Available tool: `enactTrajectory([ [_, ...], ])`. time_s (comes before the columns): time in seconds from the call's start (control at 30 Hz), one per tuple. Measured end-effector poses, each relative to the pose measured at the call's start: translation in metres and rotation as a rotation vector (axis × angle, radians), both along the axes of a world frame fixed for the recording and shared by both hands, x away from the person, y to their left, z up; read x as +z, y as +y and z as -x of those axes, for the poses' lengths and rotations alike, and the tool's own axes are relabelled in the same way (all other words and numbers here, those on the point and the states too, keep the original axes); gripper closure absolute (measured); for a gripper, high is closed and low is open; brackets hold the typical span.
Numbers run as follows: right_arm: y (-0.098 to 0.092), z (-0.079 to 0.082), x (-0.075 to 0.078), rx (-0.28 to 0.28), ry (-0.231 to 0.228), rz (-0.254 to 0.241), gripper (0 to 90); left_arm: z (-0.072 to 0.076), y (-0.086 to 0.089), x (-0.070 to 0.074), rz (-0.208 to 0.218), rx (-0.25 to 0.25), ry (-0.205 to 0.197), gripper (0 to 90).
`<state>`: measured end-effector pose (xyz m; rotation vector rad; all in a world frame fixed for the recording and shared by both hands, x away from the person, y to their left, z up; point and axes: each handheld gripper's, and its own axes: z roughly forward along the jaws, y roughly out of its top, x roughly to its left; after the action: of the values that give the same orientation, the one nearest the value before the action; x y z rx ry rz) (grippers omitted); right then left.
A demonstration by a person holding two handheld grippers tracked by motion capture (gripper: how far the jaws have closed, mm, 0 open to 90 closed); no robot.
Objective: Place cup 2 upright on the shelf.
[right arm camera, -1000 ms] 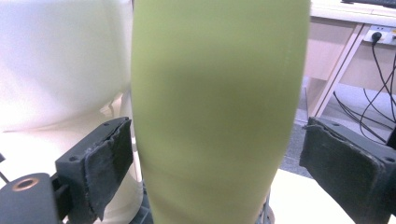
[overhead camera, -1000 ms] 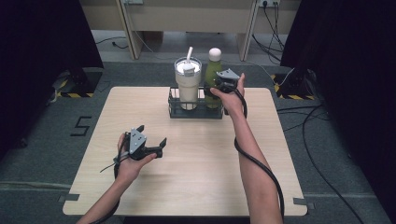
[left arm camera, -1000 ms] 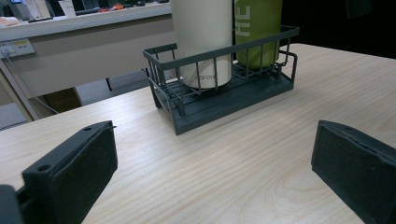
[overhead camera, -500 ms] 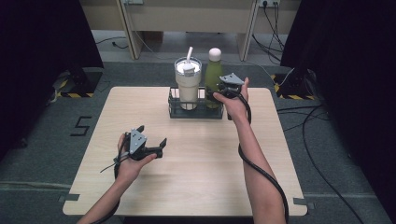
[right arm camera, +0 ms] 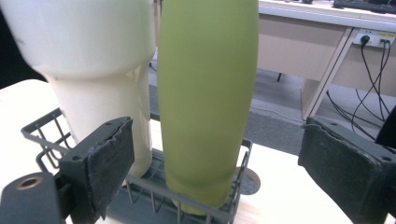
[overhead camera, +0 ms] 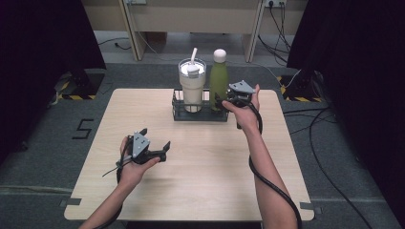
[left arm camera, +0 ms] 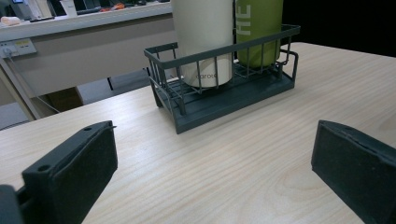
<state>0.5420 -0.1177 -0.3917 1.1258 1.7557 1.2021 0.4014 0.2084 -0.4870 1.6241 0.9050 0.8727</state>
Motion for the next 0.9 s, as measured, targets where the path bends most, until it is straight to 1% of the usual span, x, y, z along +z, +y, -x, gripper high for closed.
enactTrajectory([
  [0.2,-0.008,0.015,-0.003,-0.004,0.005,0.011,11.1,0.001,-0.001,0.000,-0.003,-0.003,0.002,0.0],
  [0.23,-0.009,0.018,-0.004,-0.002,0.004,0.013,11.1,0.001,-0.001,0.000,0.007,-0.004,0.005,0.0],
  [0.4,-0.013,0.031,-0.010,0.001,0.006,0.016,11.1,0.001,-0.001,0.000,0.007,-0.004,0.005,0.0],
  [0.43,-0.013,0.031,-0.010,0.001,0.006,0.016,11.1,0.001,-0.001,0.000,0.006,-0.005,0.005,0.0],
  [0.5,-0.016,0.039,-0.016,0.000,0.010,0.015,11.3,0.002,-0.002,0.000,0.005,-0.005,0.004,0.0],
  [0.57,-0.016,0.040,-0.017,0.000,0.013,0.013,11.4,0.002,-0.002,0.000,0.003,-0.005,0.003,0.0],
  [0.6,-0.018,0.044,-0.021,0.000,0.014,0.014,11.5,0.002,-0.002,0.000,0.004,-0.005,0.004,0.0],
  [0.7,-0.019,0.050,-0.024,0.003,0.017,0.021,11.5,0.002,-0.002,0.000,0.002,-0.005,0.005,0.0],
  [0.9,-0.023,0.058,-0.027,0.004,0.015,0.018,11.9,0.002,-0.002,0.000,0.001,-0.004,0.004,0.0],
])
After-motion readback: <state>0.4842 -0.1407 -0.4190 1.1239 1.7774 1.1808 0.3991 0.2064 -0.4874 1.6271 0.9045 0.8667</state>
